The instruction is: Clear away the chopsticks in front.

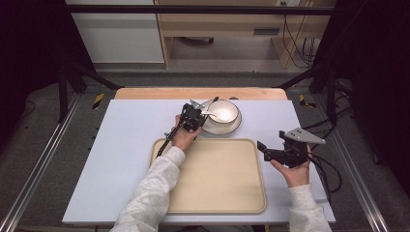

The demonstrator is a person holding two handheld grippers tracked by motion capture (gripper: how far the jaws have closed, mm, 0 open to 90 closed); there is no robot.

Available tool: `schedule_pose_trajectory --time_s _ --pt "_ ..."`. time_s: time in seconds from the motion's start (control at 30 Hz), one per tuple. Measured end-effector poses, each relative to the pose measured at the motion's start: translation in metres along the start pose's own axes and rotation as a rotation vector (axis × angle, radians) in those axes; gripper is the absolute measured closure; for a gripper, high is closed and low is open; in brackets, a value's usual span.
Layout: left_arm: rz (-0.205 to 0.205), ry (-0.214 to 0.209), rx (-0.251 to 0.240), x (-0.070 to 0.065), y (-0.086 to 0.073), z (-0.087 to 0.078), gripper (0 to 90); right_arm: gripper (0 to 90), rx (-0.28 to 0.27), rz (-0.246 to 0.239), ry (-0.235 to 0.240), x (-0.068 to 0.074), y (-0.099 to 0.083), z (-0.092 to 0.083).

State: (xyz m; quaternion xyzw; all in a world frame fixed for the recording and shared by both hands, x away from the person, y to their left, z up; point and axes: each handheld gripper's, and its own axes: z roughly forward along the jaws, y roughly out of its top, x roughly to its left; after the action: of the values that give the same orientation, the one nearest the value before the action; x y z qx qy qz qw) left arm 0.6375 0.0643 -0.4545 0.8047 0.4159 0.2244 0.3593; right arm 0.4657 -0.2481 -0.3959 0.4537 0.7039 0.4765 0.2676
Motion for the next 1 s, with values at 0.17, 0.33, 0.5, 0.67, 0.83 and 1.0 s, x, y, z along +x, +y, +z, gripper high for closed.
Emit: schedule_pose_trajectory --time_s 0.17,0.33,0.5,0.67,0.83,1.0 --pt "-0.016 0.009 0.003 0.003 -0.001 -0.001 85.5 8.1 0.002 -0.002 0.001 0.0 0.0 0.0" --pt "-0.014 0.0 0.011 0.004 -0.001 -0.003 85.8 8.1 0.002 -0.003 0.001 0.0 0.0 0.0" --pt "-0.022 -0.008 -0.001 0.006 -0.003 -0.011 86.0 8.1 0.001 -0.002 0.002 0.0 0.0 -0.001" --pt "-0.038 -0.017 -0.027 0.012 -0.007 -0.025 86.0 8.1 -0.006 -0.002 -0.001 -0.001 0.0 -0.002" --pt "-0.054 -0.007 -0.054 0.02 -0.013 -0.043 86.0 8.1 -0.008 0.003 0.001 0.0 0.0 -0.002" --pt "-0.066 0.008 -0.069 0.025 -0.023 -0.065 86.0 7.9 -0.006 -0.002 -0.001 -0.001 0.0 -0.003"
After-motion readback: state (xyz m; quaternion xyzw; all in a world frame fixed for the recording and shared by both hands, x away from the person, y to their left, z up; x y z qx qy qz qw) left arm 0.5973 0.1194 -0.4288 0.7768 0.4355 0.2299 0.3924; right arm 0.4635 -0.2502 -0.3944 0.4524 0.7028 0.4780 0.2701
